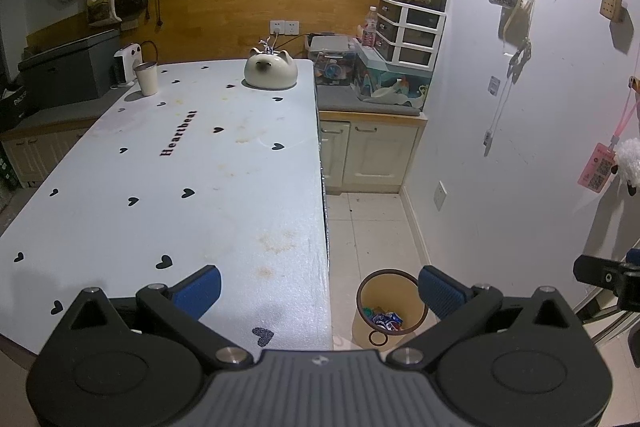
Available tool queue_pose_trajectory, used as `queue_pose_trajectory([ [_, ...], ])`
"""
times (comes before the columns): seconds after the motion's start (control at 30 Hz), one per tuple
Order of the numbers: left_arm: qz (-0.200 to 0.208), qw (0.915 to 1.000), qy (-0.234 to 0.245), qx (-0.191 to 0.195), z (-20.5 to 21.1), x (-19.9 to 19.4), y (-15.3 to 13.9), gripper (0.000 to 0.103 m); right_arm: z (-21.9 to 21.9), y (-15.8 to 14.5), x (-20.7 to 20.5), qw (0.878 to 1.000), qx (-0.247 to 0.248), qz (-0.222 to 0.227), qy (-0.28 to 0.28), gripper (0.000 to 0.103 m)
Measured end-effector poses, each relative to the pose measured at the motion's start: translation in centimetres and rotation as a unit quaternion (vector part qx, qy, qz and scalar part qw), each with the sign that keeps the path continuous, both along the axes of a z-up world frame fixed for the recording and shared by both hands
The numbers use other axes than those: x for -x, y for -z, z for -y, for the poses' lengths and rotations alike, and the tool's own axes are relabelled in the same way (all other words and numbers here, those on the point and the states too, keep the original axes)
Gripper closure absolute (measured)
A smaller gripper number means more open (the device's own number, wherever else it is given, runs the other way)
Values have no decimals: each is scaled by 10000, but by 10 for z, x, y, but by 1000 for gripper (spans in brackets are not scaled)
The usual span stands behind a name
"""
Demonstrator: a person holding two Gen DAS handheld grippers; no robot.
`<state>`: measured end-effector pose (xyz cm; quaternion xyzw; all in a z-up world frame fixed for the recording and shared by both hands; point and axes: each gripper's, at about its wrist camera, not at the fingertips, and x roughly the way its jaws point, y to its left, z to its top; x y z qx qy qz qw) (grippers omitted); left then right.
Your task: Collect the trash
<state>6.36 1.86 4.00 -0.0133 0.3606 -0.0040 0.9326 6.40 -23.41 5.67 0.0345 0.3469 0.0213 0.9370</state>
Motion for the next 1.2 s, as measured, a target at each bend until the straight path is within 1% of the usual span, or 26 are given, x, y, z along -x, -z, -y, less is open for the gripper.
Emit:
queue_pose_trajectory([
  [1.2,-40,10000,62,6,0,-2,3,0,1,3,-2,10000,-4,-43,71,0],
])
